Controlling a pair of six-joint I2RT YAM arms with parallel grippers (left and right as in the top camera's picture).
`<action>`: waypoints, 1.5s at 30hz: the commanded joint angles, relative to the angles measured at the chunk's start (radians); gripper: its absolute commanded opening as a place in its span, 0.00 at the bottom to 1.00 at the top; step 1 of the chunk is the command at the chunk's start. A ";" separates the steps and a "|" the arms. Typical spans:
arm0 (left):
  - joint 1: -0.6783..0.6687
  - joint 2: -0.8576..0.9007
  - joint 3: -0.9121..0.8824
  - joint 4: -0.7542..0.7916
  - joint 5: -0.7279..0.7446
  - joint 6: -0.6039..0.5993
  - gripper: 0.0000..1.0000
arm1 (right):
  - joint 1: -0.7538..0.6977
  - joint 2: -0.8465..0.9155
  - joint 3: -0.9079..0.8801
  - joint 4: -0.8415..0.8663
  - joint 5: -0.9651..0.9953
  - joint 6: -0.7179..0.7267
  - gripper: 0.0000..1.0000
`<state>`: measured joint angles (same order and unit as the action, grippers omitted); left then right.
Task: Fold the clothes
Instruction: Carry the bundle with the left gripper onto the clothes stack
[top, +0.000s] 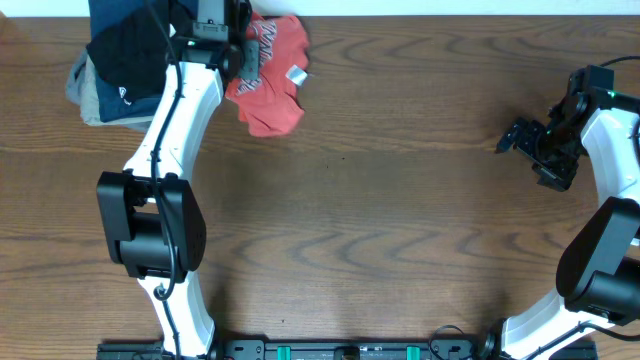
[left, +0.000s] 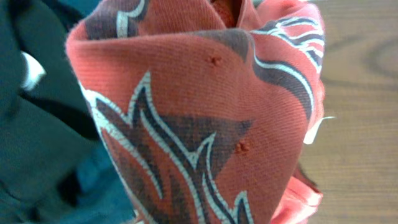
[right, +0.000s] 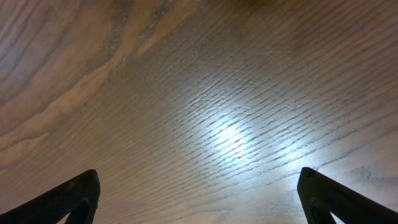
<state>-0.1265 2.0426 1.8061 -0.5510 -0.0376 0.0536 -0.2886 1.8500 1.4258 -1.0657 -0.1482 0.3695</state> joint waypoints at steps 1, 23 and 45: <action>0.017 0.011 0.031 0.066 -0.040 0.010 0.06 | 0.001 -0.010 0.013 -0.001 0.003 -0.015 0.99; 0.032 -0.010 0.031 0.266 -0.272 -0.235 0.06 | 0.001 -0.010 0.013 0.000 0.003 -0.015 0.99; 0.138 -0.010 0.031 0.321 -0.376 -0.348 0.06 | 0.001 -0.010 0.013 0.000 0.003 -0.015 0.99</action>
<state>-0.0162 2.0430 1.8061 -0.2375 -0.3698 -0.2462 -0.2886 1.8500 1.4258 -1.0657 -0.1482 0.3695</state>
